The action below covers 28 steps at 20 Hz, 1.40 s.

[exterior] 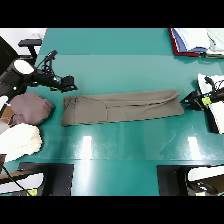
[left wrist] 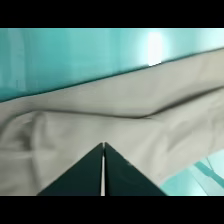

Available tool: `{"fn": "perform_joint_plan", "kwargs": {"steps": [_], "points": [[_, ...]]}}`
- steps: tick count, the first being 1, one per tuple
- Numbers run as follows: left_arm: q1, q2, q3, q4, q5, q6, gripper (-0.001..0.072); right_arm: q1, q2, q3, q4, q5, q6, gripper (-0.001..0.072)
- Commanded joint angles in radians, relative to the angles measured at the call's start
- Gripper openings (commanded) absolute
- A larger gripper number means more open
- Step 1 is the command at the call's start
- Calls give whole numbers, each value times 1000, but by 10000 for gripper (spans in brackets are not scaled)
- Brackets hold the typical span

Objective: Fold the shirts.

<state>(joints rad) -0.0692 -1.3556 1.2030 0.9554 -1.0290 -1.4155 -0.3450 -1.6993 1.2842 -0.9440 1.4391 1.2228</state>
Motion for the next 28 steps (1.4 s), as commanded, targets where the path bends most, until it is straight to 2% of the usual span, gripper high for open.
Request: {"fn": "perform_joint_plan", "kwargs": {"steps": [1,2,3,5,6,11,17,21,28], "points": [[-108,-5,1,-24,74,-20,30,21,-66,-3,80,-15,-33,553],[-145,-14,2,-27,97,-37,30,45,-80,14,80,-14,-39,490],[-177,-29,3,-29,112,-50,30,72,-95,37,80,-14,-44,384],[-242,-79,16,-33,131,-51,30,118,-107,87,80,1,-47,77],[-272,-115,35,-40,129,-51,30,135,-105,117,80,16,-53,14],[-396,-311,168,-89,120,-53,30,179,45,239,96,92,-18,13],[-484,-482,336,-122,120,-77,30,320,249,346,276,77,-7,13],[-494,-525,380,-126,124,-104,29,461,288,408,299,56,19,14],[-490,-525,382,-95,126,-92,30,674,288,468,299,-41,26,14]]}}
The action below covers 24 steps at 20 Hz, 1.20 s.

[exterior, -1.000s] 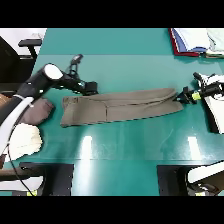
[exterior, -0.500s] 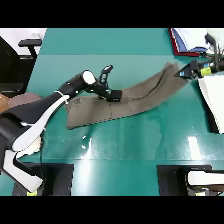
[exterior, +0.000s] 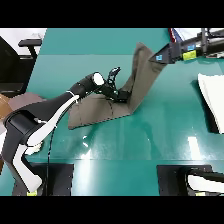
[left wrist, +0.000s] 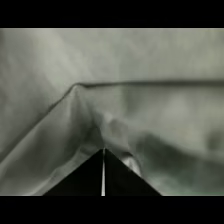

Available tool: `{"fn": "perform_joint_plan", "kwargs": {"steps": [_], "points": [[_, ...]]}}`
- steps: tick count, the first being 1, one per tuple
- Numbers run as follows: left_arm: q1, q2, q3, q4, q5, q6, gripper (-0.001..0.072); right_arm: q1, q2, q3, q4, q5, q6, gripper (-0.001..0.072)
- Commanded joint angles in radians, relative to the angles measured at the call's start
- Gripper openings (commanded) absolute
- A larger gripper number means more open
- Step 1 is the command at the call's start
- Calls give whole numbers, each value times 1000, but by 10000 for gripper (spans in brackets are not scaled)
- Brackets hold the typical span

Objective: Fold the shirts.

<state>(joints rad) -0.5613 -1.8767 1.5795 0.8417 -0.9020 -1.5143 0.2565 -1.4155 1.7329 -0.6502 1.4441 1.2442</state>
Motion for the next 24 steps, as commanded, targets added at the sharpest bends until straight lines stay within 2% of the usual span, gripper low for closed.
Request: {"fn": "perform_joint_plan", "kwargs": {"steps": [1,3,7,10,12,13,14,15,17,20,24], "points": [[18,-2,17,24,-30,16,30,95,3,19,5,-59,4,14],[73,39,40,63,-106,23,29,137,-4,19,5,-71,4,14],[255,276,40,315,-190,-20,30,288,-45,19,5,-132,4,14],[425,481,40,414,-228,-23,30,472,-124,19,24,-282,0,14],[522,595,40,442,-226,-23,30,598,-206,19,113,-388,-89,40],[563,639,40,445,-227,-23,30,649,-244,19,146,-422,-146,260],[596,673,40,445,-229,-23,30,690,-280,19,151,-441,-180,530],[624,698,40,445,-235,-23,30,710,-305,19,148,-432,-184,570],[657,726,40,446,-260,-22,30,698,-322,19,72,-374,-155,461],[663,724,40,444,-310,-23,31,601,-274,-15,-161,-299,-58,448],[663,724,40,433,-311,-23,30,360,-150,-241,-260,-296,26,448]]}}
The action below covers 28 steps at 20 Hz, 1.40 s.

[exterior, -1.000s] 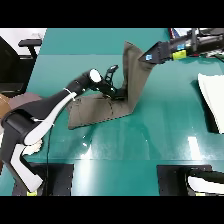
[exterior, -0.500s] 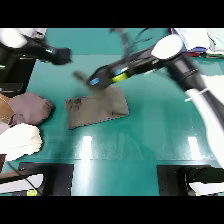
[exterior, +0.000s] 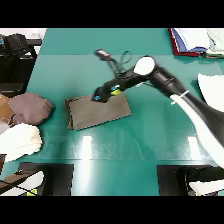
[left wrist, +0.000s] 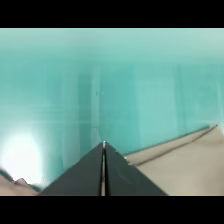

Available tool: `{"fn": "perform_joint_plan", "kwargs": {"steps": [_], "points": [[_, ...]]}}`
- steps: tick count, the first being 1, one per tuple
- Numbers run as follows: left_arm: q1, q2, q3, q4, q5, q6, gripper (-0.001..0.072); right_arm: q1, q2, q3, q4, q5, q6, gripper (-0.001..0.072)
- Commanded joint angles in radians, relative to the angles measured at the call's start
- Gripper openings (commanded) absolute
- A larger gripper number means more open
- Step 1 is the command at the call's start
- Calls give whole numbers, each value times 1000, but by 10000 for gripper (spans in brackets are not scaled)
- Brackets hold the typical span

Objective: Fold the shirts.

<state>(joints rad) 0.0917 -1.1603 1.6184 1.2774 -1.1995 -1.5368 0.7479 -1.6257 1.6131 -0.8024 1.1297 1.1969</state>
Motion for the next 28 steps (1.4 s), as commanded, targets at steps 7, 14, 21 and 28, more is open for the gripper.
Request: {"fn": "perform_joint_plan", "kwargs": {"steps": [7,14,21,28], "points": [[10,7,1,-62,3,1,31,-402,-24,-334,-44,62,115,653],[10,5,1,-70,3,19,30,-286,-234,-177,98,50,112,611],[-31,5,1,-124,31,32,29,-188,-348,45,146,34,89,65],[-212,5,1,-125,63,45,30,-425,-233,165,3,108,171,14]]}}
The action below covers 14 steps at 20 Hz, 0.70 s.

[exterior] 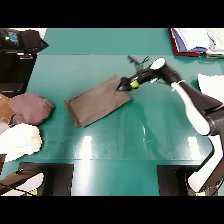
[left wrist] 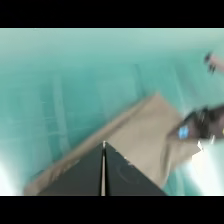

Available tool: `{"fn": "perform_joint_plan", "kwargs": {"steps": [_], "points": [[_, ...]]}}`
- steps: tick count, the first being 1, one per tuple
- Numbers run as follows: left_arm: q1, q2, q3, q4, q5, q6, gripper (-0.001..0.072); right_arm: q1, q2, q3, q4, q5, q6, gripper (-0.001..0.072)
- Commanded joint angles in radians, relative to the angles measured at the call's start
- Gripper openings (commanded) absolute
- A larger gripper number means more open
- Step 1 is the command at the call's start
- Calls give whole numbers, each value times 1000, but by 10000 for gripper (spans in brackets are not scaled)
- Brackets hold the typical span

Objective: Fold the shirts.

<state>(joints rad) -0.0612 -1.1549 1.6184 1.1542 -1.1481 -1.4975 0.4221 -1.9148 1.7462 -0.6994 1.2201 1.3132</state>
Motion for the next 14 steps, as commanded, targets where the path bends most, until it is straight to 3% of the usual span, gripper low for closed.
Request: {"fn": "perform_joint_plan", "kwargs": {"steps": [1,5,10,14], "points": [[-71,0,1,-2,12,6,30,-160,101,25,-173,18,80,14],[-79,0,1,-8,13,5,30,-432,260,-17,-330,19,136,14],[-79,0,1,-9,13,2,30,-774,357,-24,-341,-64,168,14],[-79,0,1,-10,13,-22,30,-936,367,-24,-339,-164,172,14]]}}
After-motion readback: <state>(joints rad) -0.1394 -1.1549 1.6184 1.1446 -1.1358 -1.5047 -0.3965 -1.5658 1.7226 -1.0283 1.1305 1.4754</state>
